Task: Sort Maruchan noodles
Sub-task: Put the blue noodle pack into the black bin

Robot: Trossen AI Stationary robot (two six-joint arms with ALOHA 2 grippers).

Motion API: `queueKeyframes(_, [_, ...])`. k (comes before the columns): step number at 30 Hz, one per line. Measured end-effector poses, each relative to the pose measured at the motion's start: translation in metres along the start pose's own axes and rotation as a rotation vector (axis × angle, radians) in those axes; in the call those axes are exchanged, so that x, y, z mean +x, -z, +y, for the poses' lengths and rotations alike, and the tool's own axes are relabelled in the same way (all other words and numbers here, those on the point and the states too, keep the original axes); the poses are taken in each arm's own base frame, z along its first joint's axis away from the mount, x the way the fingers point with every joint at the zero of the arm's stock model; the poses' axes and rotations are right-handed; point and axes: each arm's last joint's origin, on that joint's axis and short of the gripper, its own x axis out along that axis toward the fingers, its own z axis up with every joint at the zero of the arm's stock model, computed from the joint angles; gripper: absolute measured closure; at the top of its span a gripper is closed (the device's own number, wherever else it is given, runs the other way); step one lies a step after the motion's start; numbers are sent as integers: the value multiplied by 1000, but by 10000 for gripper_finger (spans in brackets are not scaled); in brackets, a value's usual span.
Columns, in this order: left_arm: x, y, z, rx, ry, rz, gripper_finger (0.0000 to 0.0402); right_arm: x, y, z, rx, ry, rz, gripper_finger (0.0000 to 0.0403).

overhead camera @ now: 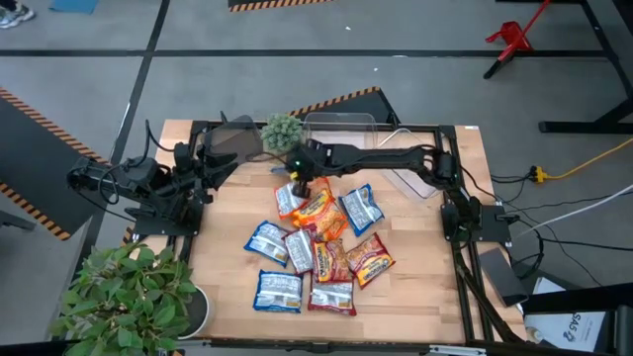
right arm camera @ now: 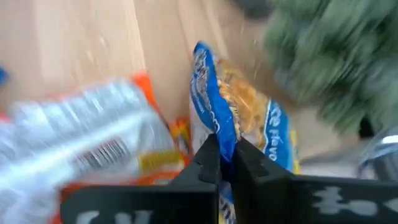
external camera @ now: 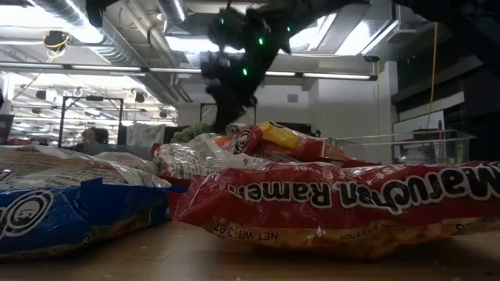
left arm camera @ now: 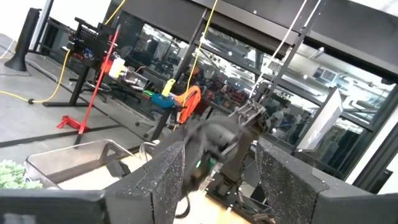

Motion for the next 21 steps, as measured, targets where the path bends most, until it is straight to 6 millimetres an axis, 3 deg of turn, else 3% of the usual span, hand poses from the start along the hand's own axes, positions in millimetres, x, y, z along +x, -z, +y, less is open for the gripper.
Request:
queueKeyframes(11, [0,0,0,0,0,0,207,-50,-65,-14,57,-23,-328,402])
queueKeyframes(15, [0,0,0,0,0,0,207,-41,-77,-13,81,-35,-477,402])
queueKeyframes(21, [0,0,0,2,0,1,207,-7,-90,-14,127,-44,-598,403])
